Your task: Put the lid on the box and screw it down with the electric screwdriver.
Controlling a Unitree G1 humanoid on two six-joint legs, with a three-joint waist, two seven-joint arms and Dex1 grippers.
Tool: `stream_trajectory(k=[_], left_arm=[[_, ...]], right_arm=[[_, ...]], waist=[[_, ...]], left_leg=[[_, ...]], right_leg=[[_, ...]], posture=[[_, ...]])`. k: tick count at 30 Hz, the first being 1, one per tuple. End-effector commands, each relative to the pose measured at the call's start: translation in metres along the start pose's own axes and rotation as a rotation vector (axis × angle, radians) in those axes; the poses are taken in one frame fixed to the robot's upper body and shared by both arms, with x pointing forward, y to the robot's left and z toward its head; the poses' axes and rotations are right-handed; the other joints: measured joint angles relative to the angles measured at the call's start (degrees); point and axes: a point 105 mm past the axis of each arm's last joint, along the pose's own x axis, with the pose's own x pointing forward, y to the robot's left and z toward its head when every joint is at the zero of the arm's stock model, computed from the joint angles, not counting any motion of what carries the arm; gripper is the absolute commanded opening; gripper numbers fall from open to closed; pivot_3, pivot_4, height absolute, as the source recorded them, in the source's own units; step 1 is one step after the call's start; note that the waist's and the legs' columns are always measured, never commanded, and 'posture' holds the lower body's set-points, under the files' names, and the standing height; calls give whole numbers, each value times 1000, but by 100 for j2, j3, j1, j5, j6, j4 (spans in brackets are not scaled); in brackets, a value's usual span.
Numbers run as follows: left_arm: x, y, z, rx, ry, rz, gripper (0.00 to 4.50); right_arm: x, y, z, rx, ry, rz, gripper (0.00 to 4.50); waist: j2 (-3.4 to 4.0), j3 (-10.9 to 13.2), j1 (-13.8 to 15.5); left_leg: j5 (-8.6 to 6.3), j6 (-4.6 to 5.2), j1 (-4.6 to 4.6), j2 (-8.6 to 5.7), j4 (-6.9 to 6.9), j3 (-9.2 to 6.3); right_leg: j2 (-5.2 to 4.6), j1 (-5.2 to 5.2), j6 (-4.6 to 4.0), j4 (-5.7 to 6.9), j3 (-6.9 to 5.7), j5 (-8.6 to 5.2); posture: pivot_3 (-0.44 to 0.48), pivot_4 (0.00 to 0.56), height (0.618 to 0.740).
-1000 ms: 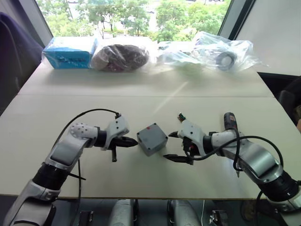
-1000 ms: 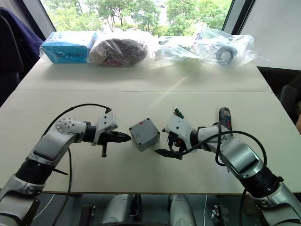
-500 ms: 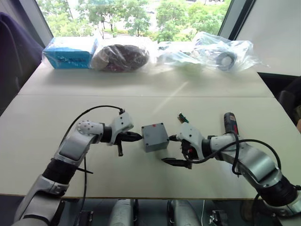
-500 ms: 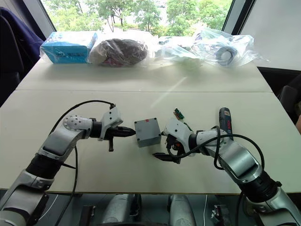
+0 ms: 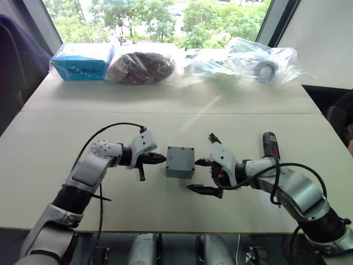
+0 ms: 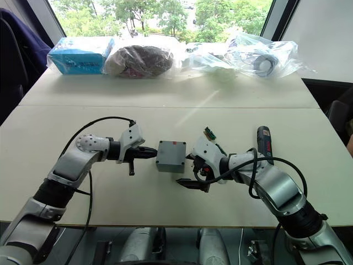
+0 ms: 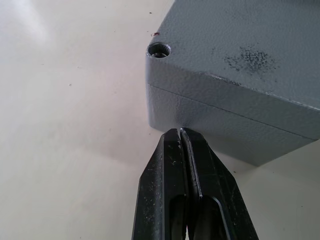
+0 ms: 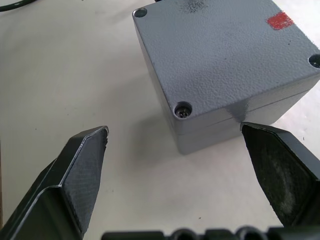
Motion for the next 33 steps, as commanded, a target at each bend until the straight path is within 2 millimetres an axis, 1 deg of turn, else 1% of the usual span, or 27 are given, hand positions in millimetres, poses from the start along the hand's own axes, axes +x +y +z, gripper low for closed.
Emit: stream_trajectory(k=[1, 3, 6, 7, 8, 9, 10, 11, 12, 14, 16, 19, 22, 23, 25, 26, 28, 33], left_arm=[[-4, 6, 15, 43, -40, 23, 0], [-8, 4, 18, 38, -44, 10, 0], [-25, 5, 24, 31, -42, -10, 0], [-32, 8, 29, 24, -57, -3, 0], [-37, 10, 33, 19, -69, 3, 0], [-41, 13, 44, -6, -114, 7, 0], [-44, 14, 51, -23, -144, 7, 0], [-45, 15, 61, -43, -186, 4, 0], [-46, 15, 69, -58, -222, -9, 0], [-45, 12, 79, -69, -258, -29, 0], [-43, 11, 84, -67, -262, -30, 0], [-36, 5, 89, -37, -257, -49, 0], [-35, 2, 89, -16, -244, -58, 0], [-34, 2, 88, -15, -241, -57, 0], [-34, 2, 87, -18, -239, -56, 0], [-33, 1, 85, -19, -236, -56, 0], [-32, 0, 82, -20, -225, -56, 0], [-30, -1, 80, -18, -217, -58, 0]], right_arm=[[-7, 2, 13, -42, -39, -5, 4483], [-15, -4, 14, -47, -40, -30, 4483], [-38, -21, 17, -46, -40, -98, 4483], [-49, -32, 20, -22, -64, -142, 4483], [-56, -39, 23, -4, -83, -171, 4483], [-66, -55, 26, 44, -126, -245, 4483], [-72, -66, 27, 79, -155, -291, 4483], [-76, -81, 26, 117, -185, -362, 4483], [-79, -95, 24, 153, -205, -431, 4483], [-79, -112, 18, 185, -213, -509, 4483], [-75, -120, 12, 204, -204, -542, 4483], [-61, -127, -1, 215, -177, -562, 4483], [-52, -127, -7, 215, -173, -552, 3741], [-50, -127, -7, 211, -174, -543, 3298], [-47, -127, -7, 202, -176, -540, 2615], [-45, -126, -7, 201, -182, -537, 2175], [-42, -126, -6, 195, -186, -540, 1508], [-36, -125, -7, 187, -185, -532, 1508]], waist=[[0, 0, 0], [0, 0, 0], [0, 0, -4], [0, 0, -6], [0, 0, -5], [0, 0, -3], [-1, 0, 3], [-1, 0, 1], [-4, -2, -2], [-4, -3, 0], [-4, -3, -12], [-4, -3, -28], [-4, -3, -47], [-4, -3, -48], [-4, -3, -45], [-4, -3, -38], [-4, -3, -36], [-4, -3, -29]], left_leg=[[0, 0, 0, 0, 0, 0], [0, 0, 0, -1, 0, 0], [0, 0, -1, 0, 0, 0], [0, 0, 0, 1, 0, 0], [0, 0, 0, 2, 0, 0], [0, 0, 1, 3, 0, 0], [0, 0, 3, 3, 0, -1], [1, -2, 3, 3, 0, -1], [2, -3, 4, 3, 0, 0], [2, -4, 8, 1, 1, 0], [17, -29, 8, -1, 0, 1], [20, -35, 8, -3, -4, 2], [22, -37, 8, -2, -4, 4], [22, -37, 8, -2, -4, 3], [22, -38, 8, -1, -4, 1], [22, -38, 8, -1, -4, 0], [22, -38, 8, -1, -4, 0], [22, -38, 8, -1, -4, 0]], right_leg=[[0, 0, 0, 0, 0, 0], [0, 0, 0, 0, 0, 0], [0, 0, 0, 0, 0, 0], [0, 0, 0, 0, 0, 0], [0, 0, 0, 0, 0, 0], [0, 0, 0, 1, 0, 0], [0, 1, 0, 2, 0, 0], [1, 3, 0, 3, -1, 0], [1, 5, -1, 2, -1, 1], [0, 10, -1, 2, 0, 1], [1, 10, 0, 1, 0, 1], [3, 7, 0, 0, 1, 0], [4, 7, 0, 1, 2, 1], [4, 6, 0, 2, 2, 1], [4, 6, 0, 4, 2, 1], [4, 6, 0, 4, 2, 1], [4, 6, 0, 4, 2, 1], [4, 6, 0, 4, 2, 1]], posture=[[0, 150, 740], [0, 150, 740], [0, 150, 740], [0, 150, 740], [0, 150, 740], [0, 150, 740], [0, 150, 740], [0, 150, 740], [0, 150, 740], [0, 150, 740], [0, 150, 740], [0, 150, 740], [0, 150, 740], [0, 150, 740], [0, 150, 740], [0, 150, 740], [0, 150, 740], [0, 150, 740]])
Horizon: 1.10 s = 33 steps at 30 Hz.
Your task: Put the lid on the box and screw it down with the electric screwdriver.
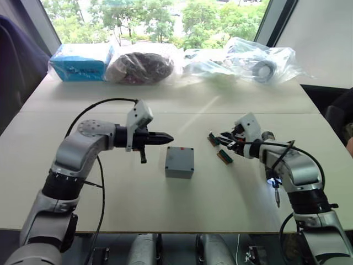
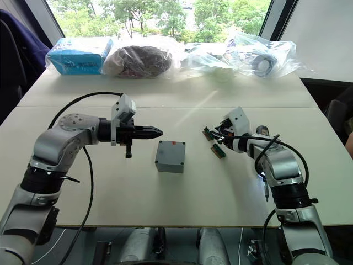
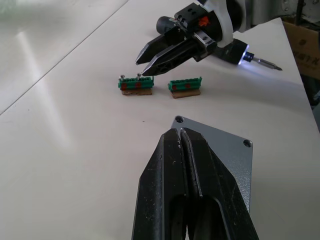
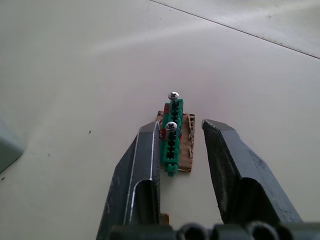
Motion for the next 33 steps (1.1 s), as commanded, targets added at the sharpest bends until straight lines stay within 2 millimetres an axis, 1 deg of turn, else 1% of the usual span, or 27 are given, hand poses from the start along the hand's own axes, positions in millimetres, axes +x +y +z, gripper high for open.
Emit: stream_trajectory(k=[1, 11, 20, 21, 23, 24, 29, 33], left_arm=[[-1, -2, 7, 49, -10, 3, 0], [0, -2, 4, 50, -5, 10, 0], [0, -1, 0, 48, -2, 23, 0], [0, 0, 0, 48, -2, 24, 0], [0, 0, 0, 47, -3, 27, 0], [0, 0, -1, 46, -3, 28, 0], [0, 1, -2, 46, -2, 33, 0], [0, 1, -2, 45, -3, 34, 0]], right_arm=[[0, -1, 11, -29, -41, -8, 1508], [5, -2, 7, -35, -29, -12, 1508], [9, -4, 9, -31, -38, -17, 1508], [9, -4, 9, -29, -40, -17, 978], [10, -4, 10, -27, -44, -19, 237], [10, -5, 10, -27, -44, -20, 65], [10, -5, 8, -32, -41, -19, 65], [6, -4, 14, -40, -67, -17, 65]], waist=[[0, 0, 4], [0, 0, 3], [0, 0, -3], [0, 0, -2], [0, 0, 3], [0, 0, 2], [0, 0, -2], [0, 0, -3]], left_leg=[[0, 0, 0, 0, 0, 0], [0, 0, 0, 0, 0, 0], [1, -1, 0, 0, 0, 1], [1, -1, 0, 0, 0, 1], [1, -1, 0, 0, 0, 1], [1, -1, 0, 0, 0, 1], [1, -1, 0, 0, 0, 0], [1, -1, 0, 0, 0, 1]], right_leg=[[0, 0, 0, 0, 0, 0], [0, 0, 0, 0, 0, 0], [0, 0, 0, 0, 0, 0], [0, 0, 0, 0, 0, 0], [0, 0, 0, 0, 0, 0], [0, 0, 0, 0, 0, 0], [0, 0, 0, 0, 0, 0], [0, 0, 0, 0, 0, 0]], posture=[[0, 150, 740], [0, 150, 740], [0, 150, 740], [0, 150, 740], [0, 150, 740], [0, 150, 740], [0, 150, 740], [0, 150, 740]])
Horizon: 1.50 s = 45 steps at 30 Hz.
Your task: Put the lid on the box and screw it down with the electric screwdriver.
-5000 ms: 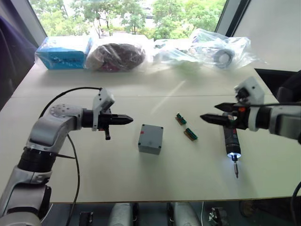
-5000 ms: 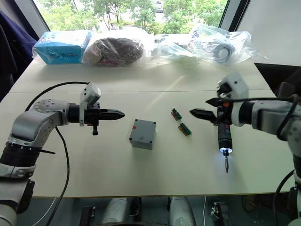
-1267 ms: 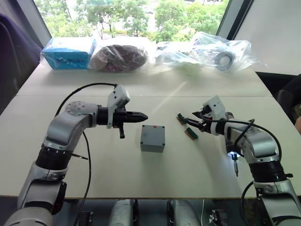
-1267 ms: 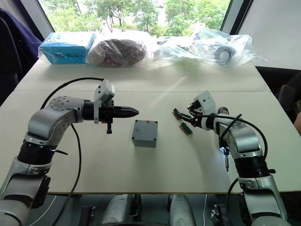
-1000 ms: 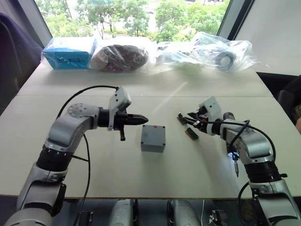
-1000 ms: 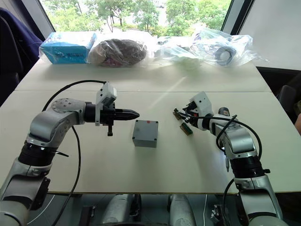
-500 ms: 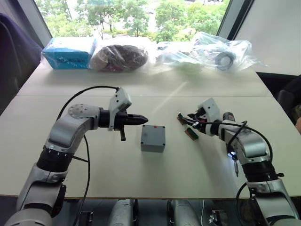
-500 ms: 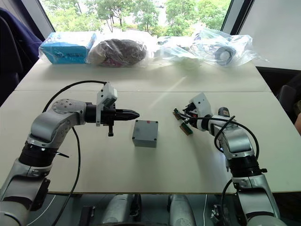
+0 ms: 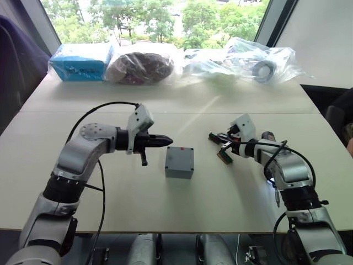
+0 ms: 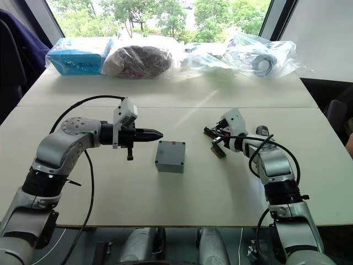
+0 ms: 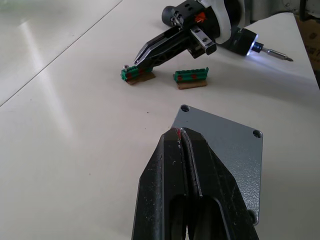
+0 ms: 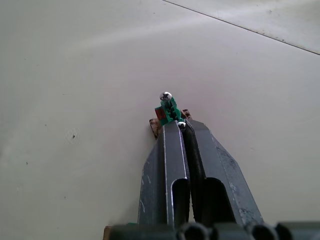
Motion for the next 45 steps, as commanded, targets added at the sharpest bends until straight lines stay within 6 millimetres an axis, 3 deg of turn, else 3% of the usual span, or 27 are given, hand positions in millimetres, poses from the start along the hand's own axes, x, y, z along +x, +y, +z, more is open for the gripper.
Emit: stream_trajectory(k=[1, 11, 15, 20, 24, 45], left_arm=[[-2, -1, 4, 29, -14, 1, 0], [-3, 1, 2, 20, -15, 3, 0], [-10, -1, 2, 19, -4, -9, 0], [-21, -10, -11, 2, 57, -40, 0], [-23, -15, -15, -3, 74, -53, 0], [-14, -20, -13, -5, 54, -56, 0]], right_arm=[[-6, 0, 22, -35, -80, 1, 65], [-22, 1, 49, -72, -181, 1, 65], [-33, 30, 67, -105, -245, 116, 65], [-41, 87, 66, -89, -268, 306, 65], [-37, 106, 57, -82, -240, 347, 65], [-29, 98, 34, -64, -165, 306, 65]], waist=[[0, 0, -1], [0, 0, 8], [0, 0, -5], [0, 0, -3], [0, 0, 10], [0, 0, 19]], left_leg=[[0, 0, 0, 0, 0, 0], [0, -1, 0, 0, 0, 0], [0, -1, 0, 2, 0, -2], [0, 0, 1, 13, -1, -1], [-12, 20, 1, 16, -1, -1], [-14, 24, 2, 16, 1, -1]], right_leg=[[0, 0, 0, 0, 0, 0], [0, 0, 0, 0, 0, 0], [1, -1, 0, 1, 0, 0], [8, -1, 0, 0, 0, 0], [9, -1, -2, 2, 0, 1], [13, -1, -3, 2, 0, 1]], posture=[[0, 150, 740], [0, 150, 740], [0, 150, 740], [0, 150, 740], [0, 150, 740], [0, 150, 740]])
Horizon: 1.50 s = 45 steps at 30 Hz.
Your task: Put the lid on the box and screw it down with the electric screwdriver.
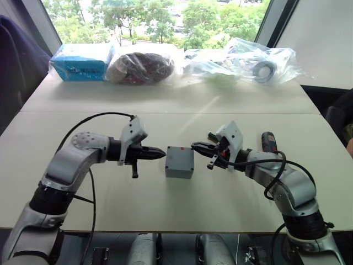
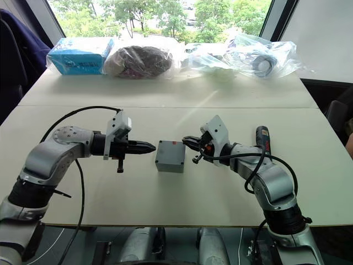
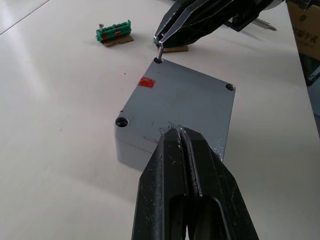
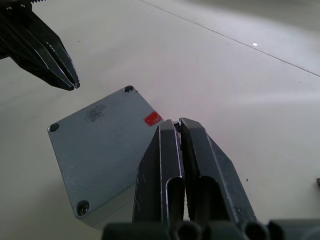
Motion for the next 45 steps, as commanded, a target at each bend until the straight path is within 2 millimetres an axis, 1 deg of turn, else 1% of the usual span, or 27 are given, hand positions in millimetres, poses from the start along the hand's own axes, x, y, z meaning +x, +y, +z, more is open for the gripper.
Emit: stream_trajectory(k=[1, 13, 15, 16, 18, 19, 23, 24, 25, 26, 28, 29, 32, 33, 34, 35, 37, 39, 41, 44, 45], left_arm=[[1, -4, 10, 37, -25, -15, 0], [2, -1, 11, 46, -25, -9, 0], [3, -1, 11, 46, -28, -9, 0], [3, -1, 12, 46, -29, -10, 0], [3, -1, 13, 45, -34, -10, 0], [3, 0, 14, 45, -36, -10, 0], [7, -1, 16, 46, -51, -17, 0], [8, -1, 17, 47, -55, -19, 0], [8, -3, 20, 49, -64, -29, 0], [9, -4, 23, 54, -72, -37, 0], [10, -5, 29, 78, -79, -46, 0], [10, -6, 32, 94, -80, -51, 0], [13, -10, 47, 149, -101, -73, 0], [14, -11, 50, 161, -106, -80, 0], [14, -14, 54, 181, -110, -95, 0], [15, -17, 59, 201, -113, -114, 0], [16, -23, 66, 249, -113, -152, 0], [17, -27, 71, 282, -114, -178, 0], [18, -29, 74, 313, -109, -204, 0], [19, -30, 73, 346, -86, -230, 0], [19, -30, 72, 352, -82, -236, 0]], right_arm=[[0, 3, 3, -31, -15, 10, 65], [4, 1, 0, -35, -14, 2, 65], [4, 2, 1, -32, -17, 7, 580], [4, 1, 1, -31, -18, 7, 674], [3, 0, 2, -33, -18, 3, 1547], [2, 0, 3, -35, -18, 1, 1829], [0, 0, 6, -38, -18, -3, 3379], [0, 0, 7, -39, -20, -6, 3590], [-4, -3, 14, -21, -41, -20, 4005], [-9, -5, 22, 8, -72, -37, 4268], [-20, -16, 39, 70, -131, -99, 4268], [-25, -24, 44, 95, -139, -139, 4268], [-51, -56, 54, 158, -101, -301, 4268], [-58, -62, 56, 172, -89, -336, 4268], [-68, -70, 59, 190, -62, -376, 4388], [-81, -80, 61, 216, -24, -428, 4388], [-110, -100, 58, 288, 81, -563, 4388], [-133, -113, 49, 339, 184, -655, 4388], [-155, -111, 33, 370, 337, -616, 4388], [-180, -102, 20, 436, 480, -571, 4388], [-185, -99, 16, 454, 520, -563, 4388]], waist=[[0, 0, -3], [0, 0, 1], [0, 0, 2], [0, 0, 1], [0, 0, 1], [0, 0, 1], [0, 0, 3], [0, 0, 2], [0, 0, 2], [0, 0, 7], [0, 0, 5], [0, 0, 5], [0, 0, 17], [0, 0, 23], [0, 0, 22], [0, 0, 16], [1, 0, 6], [1, 0, 12], [1, 0, 42], [2, 0, 8], [2, 0, -24]], left_leg=[[0, 0, 0, 0, 0, 0], [0, 0, 0, 0, 0, 0], [0, 0, 0, 0, 0, 0], [0, 0, 0, 0, 0, 0], [0, 0, 0, 0, 0, 0], [0, 0, 0, 0, 0, 0], [0, -1, 0, 0, 0, 0], [1, -1, 0, 0, 0, 0], [0, -1, 0, 0, 0, 0], [1, -1, 0, 0, 0, 0], [2, -3, 0, 0, 0, 0], [5, -8, 0, 2, 0, 0], [6, -11, 0, 5, 0, 0], [6, -10, 0, 4, 0, 0], [4, -7, 0, 4, 0, 0], [4, -7, 0, 3, 0, 0], [3, -5, -1, 3, -2, 5], [1, -1, -1, 3, -2, 7], [0, 1, -2, 2, -4, 7], [-5, 9, -1, 0, -8, 9], [-7, 12, 0, 0, -8, 8]], right_leg=[[0, 0, 0, 0, 0, 0], [1, 0, 0, 0, 0, 0], [1, 0, 0, 0, 0, 0], [1, 0, 0, 0, 0, 0], [1, 0, 0, 0, 0, 0], [1, 0, 0, 0, 0, 0], [1, 0, 0, 0, 0, 0], [1, 0, 0, 0, 0, 0], [1, 0, 0, 0, 0, 0], [1, 0, 0, 0, 0, 0], [1, 0, 0, 0, 0, 0], [1, 0, 0, 0, 0, 0], [1, 0, -1, 2, 0, 1], [0, 1, -1, 2, 0, 1], [0, 2, -1, 0, 0, 1], [0, 2, -2, -1, 0, 1], [0, -1, -2, -2, 6, 1], [0, -4, -2, -1, 7, 1], [0, -1, -3, -4, 1, 0], [-1, 6, -4, -16, 2, 0], [0, 4, -3, -17, 10, 0]], posture=[[0, 150, 740], [0, 150, 740], [0, 150, 740], [0, 150, 740], [0, 150, 740], [0, 150, 740], [0, 150, 740], [0, 150, 740], [0, 150, 740], [0, 150, 740], [0, 150, 740], [0, 150, 740], [0, 150, 740], [0, 150, 740], [0, 150, 740], [0, 150, 740], [0, 150, 740], [0, 150, 740], [0, 150, 740], [0, 150, 740], [0, 150, 740]])
